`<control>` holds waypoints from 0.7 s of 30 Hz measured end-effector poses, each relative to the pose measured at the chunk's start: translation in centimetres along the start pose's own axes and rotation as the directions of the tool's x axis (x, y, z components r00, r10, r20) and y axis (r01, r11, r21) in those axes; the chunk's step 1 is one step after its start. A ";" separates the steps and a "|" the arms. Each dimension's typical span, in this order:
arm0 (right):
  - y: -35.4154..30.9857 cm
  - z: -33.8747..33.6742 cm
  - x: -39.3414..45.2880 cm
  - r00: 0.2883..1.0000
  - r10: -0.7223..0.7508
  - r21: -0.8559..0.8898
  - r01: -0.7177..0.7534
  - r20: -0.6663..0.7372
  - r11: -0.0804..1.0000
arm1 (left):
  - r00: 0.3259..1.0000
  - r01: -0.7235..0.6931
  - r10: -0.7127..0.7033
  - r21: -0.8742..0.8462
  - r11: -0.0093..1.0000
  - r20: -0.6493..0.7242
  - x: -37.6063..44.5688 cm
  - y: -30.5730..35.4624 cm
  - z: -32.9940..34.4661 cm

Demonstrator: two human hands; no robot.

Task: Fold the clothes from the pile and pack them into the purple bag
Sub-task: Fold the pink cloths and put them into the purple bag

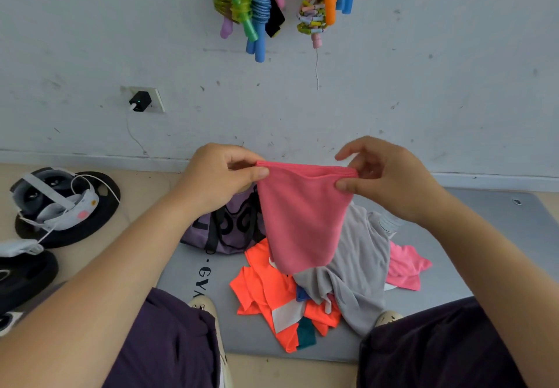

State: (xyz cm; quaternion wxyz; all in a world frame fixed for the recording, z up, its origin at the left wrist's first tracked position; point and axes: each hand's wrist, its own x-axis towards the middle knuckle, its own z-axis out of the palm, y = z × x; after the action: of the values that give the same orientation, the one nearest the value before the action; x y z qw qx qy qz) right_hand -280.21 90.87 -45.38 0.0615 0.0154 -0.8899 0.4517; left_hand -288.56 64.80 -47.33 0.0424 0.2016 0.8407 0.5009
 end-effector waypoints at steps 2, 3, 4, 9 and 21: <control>0.0 0.0 0.0 1.000 0.011 -0.069 -0.012 -0.001 0.998 | 1.000 -0.002 0.002 -0.007 1.000 0.000 0.1 -0.1 0.2; 0.0 -0.1 0.0 1.000 0.004 -0.094 -0.004 -0.009 0.996 | 1.000 0.000 0.000 -0.002 1.000 0.007 0.2 -0.2 0.3; 0.0 -0.2 0.0 1.000 -0.001 -0.075 0.000 -0.011 0.997 | 1.000 0.002 -0.002 0.007 1.000 0.014 0.3 -0.3 0.4; 0.1 -0.3 -0.2 0.991 0.058 0.330 -0.095 0.119 0.939 | 0.999 0.016 -0.016 0.001 1.000 0.042 0.4 -0.3 1.0; -0.1 0.0 -0.1 0.998 0.063 0.310 -0.054 -0.020 0.949 | 0.987 0.156 -0.158 -0.489 0.858 0.037 -0.3 2.1 2.3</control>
State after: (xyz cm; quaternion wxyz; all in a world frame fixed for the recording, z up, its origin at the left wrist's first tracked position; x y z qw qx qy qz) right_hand -280.14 90.77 -45.31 0.0581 -0.0082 -0.8071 0.5874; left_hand -287.02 67.48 -46.75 0.1310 0.1139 0.6999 0.6928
